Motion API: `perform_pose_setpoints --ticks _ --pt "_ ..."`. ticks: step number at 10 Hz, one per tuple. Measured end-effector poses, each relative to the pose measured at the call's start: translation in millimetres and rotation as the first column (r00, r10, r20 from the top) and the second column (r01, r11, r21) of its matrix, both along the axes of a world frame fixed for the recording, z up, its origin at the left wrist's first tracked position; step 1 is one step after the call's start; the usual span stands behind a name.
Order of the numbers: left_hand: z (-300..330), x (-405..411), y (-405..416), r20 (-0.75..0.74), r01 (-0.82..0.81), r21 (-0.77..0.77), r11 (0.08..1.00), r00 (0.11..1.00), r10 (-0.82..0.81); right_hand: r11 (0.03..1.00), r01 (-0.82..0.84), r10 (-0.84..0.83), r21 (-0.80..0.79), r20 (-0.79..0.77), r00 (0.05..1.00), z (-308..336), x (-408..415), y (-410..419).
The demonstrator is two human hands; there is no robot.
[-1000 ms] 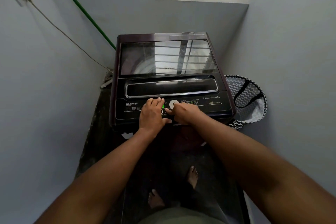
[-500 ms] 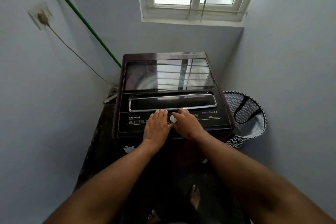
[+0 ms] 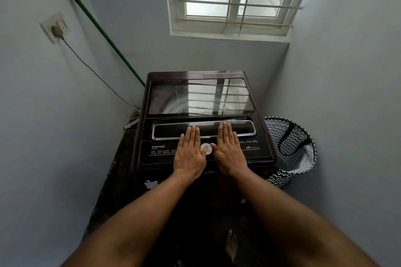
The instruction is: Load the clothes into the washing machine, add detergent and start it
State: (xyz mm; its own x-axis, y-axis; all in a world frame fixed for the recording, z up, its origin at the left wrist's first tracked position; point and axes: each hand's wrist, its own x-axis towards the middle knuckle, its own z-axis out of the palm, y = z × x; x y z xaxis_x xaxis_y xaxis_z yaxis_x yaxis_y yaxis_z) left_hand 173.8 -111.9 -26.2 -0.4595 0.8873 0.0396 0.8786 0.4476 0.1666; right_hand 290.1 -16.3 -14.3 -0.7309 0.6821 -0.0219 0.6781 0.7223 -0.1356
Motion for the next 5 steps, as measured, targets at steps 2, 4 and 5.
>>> perform_pose_setpoints --ticks 2,4,5 --pt "-0.1 3.3 5.8 -0.002 0.002 0.0 1.0 1.0 -0.002 1.0 0.007 -0.007 -0.009 -0.021 1.0 -3.4 3.8 2.0" --pt "-3.5 0.8 3.7 0.005 -0.02 0.018 1.0 1.0 0.02 0.999 0.001 -0.001 0.041 -0.007 1.0 -6.0 8.8 2.1" --pt "16.4 -13.4 20.9 -0.039 -0.021 0.126 0.992 0.999 0.026 0.998 0.005 -0.002 0.06 -0.063 0.998 13.8 -4.9 17.6"
